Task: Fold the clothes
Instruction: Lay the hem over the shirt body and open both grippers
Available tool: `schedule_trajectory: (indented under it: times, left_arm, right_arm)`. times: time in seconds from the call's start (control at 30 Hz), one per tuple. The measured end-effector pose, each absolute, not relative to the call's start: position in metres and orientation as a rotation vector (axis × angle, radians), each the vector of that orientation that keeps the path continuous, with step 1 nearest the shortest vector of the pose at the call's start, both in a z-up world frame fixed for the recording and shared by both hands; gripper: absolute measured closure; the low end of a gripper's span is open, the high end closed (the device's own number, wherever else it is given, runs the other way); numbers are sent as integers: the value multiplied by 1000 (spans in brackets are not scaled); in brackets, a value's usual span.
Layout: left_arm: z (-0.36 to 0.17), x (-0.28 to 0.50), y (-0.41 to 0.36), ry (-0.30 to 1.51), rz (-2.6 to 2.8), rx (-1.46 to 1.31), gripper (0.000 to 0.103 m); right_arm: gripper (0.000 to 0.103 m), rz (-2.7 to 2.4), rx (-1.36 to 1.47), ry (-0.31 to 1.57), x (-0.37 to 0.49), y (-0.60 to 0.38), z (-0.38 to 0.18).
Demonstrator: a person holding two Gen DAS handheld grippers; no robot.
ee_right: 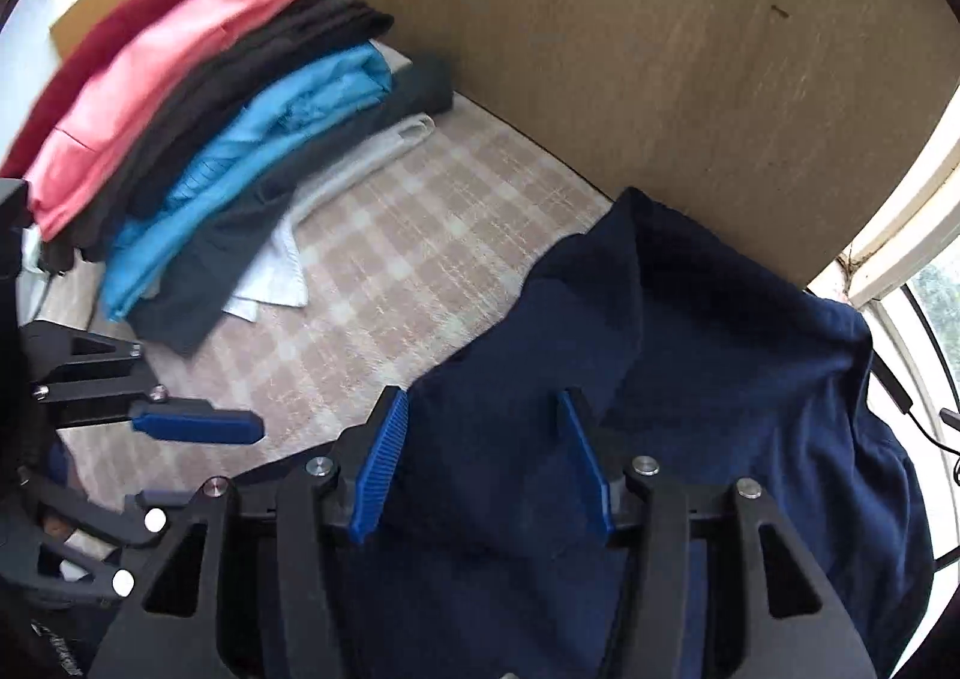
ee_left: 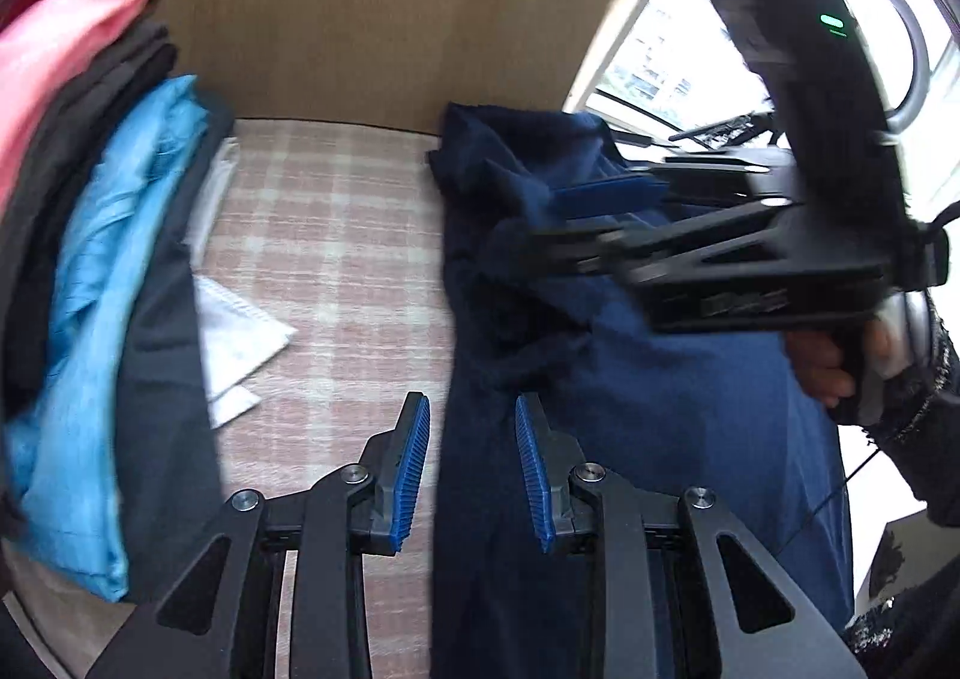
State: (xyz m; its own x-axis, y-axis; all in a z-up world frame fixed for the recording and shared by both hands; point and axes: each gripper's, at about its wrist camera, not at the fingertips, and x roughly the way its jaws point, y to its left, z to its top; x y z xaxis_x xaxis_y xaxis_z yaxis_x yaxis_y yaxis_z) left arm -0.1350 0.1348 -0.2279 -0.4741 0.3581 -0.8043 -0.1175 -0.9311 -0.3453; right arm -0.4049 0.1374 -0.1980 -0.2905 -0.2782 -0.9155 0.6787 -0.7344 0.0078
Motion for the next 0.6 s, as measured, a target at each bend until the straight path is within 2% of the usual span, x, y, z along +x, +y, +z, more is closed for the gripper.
schedule_trajectory:
  times: [0.07, 0.1, 0.2, 0.3, 0.37, 0.5, 0.6]
  left_arm:
    - [-235, -138, 137, -308, 2426, -1441, 75]
    - [-239, -140, 138, -283, 2412, -1450, 75]
    - [-245, -142, 141, -221, 2388, -1485, 75]
    - [-236, -141, 144, -182, 2389, -1461, 75]
    - [-227, -143, 148, -167, 2395, -1423, 75]
    - [-216, -161, 162, -105, 2394, -1364, 73]
    - [-224, -182, 170, -69, 2389, -1403, 72]
  right_arm:
    - [90, -2075, 1402, 460, -413, 154, -201]
    - [98, -2079, 1433, 386, -419, 168, -199]
    - [97, -2134, 1473, 23, -433, 244, -178]
    - [69, -2312, 1547, -57, -436, 306, -177]
    - [68, -2371, 1590, 3, -437, 323, -180]
    - [68, -2256, 1560, -84, -436, 323, -180]
    - [67, -2177, 1557, 6, -433, 302, -187]
